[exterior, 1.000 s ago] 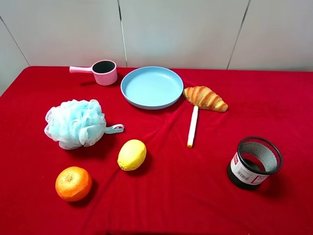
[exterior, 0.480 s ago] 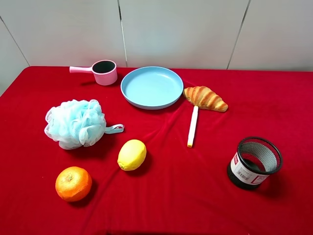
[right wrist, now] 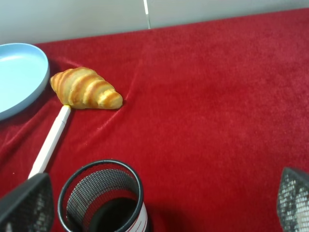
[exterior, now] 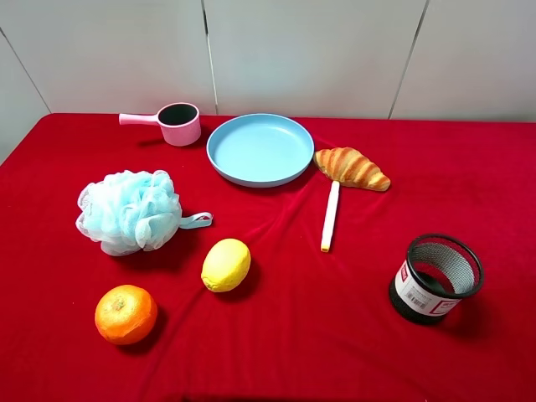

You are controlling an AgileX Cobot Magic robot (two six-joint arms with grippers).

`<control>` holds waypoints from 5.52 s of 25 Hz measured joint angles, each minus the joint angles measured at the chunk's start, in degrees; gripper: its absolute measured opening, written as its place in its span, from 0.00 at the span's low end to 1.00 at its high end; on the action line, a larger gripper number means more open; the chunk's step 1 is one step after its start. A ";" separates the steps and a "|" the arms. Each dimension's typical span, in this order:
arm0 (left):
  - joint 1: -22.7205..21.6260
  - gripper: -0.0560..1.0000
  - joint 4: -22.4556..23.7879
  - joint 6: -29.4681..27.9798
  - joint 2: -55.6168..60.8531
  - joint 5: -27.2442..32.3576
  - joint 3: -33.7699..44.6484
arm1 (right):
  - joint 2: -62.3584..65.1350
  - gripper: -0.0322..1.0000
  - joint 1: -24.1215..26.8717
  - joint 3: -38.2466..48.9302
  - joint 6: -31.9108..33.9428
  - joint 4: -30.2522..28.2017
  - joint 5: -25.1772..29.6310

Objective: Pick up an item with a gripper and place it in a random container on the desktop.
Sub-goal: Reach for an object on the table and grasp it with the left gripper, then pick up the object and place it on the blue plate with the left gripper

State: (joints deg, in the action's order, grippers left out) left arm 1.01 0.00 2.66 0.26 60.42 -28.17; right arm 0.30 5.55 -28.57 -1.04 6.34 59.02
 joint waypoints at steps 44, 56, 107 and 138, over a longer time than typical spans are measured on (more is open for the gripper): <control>11.44 0.96 -5.76 7.01 -53.23 -1.29 -11.49 | 0.00 0.70 0.00 0.00 0.00 0.00 0.00; 22.15 0.95 -2.76 2.68 -66.74 -8.22 -11.55 | 0.00 0.70 0.00 0.00 0.00 0.00 0.00; 42.09 0.87 1.18 -0.23 -105.40 -28.90 -11.68 | 0.00 0.70 0.00 0.00 0.00 0.00 0.00; 42.09 0.72 0.00 -0.63 -99.65 -17.58 -19.75 | 0.00 0.70 0.00 0.00 0.00 0.00 0.00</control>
State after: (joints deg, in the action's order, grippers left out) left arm 43.10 0.00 2.03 -99.39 42.84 -47.92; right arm 0.30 5.55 -28.57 -1.04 6.34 59.02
